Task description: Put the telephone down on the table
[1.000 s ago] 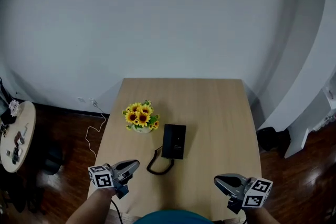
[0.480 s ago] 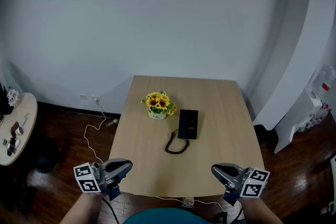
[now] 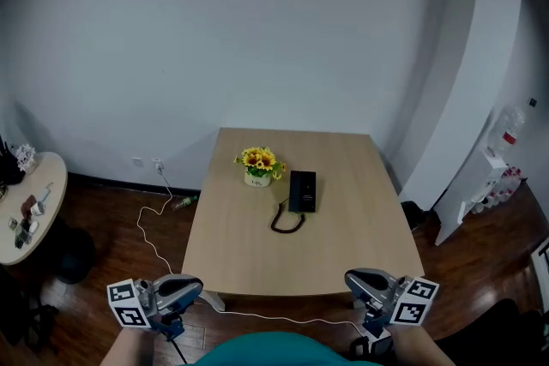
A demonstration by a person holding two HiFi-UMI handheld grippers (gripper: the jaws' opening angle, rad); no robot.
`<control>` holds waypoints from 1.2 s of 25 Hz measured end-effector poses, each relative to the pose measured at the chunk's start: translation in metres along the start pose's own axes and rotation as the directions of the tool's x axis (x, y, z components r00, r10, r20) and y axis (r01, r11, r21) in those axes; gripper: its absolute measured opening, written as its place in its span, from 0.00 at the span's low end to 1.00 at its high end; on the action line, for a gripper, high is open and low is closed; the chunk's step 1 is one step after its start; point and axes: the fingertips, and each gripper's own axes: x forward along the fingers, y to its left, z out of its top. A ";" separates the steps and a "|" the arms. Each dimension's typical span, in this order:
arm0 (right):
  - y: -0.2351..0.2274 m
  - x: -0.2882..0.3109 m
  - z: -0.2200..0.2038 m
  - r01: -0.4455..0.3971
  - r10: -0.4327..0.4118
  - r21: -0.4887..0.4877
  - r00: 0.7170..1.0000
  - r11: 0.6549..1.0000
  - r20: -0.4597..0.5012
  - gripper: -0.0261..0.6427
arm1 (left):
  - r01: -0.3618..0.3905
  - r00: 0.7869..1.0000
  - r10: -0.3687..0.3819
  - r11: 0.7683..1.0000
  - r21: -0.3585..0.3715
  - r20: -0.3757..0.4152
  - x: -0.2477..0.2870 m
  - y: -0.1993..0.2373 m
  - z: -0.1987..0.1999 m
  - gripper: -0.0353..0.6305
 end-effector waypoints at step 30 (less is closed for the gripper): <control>0.124 -0.247 -0.094 -0.180 0.180 0.033 0.983 0.983 0.023 0.04 | -0.262 0.959 0.279 0.941 0.216 -0.052 0.038 -0.309 -0.099 0.06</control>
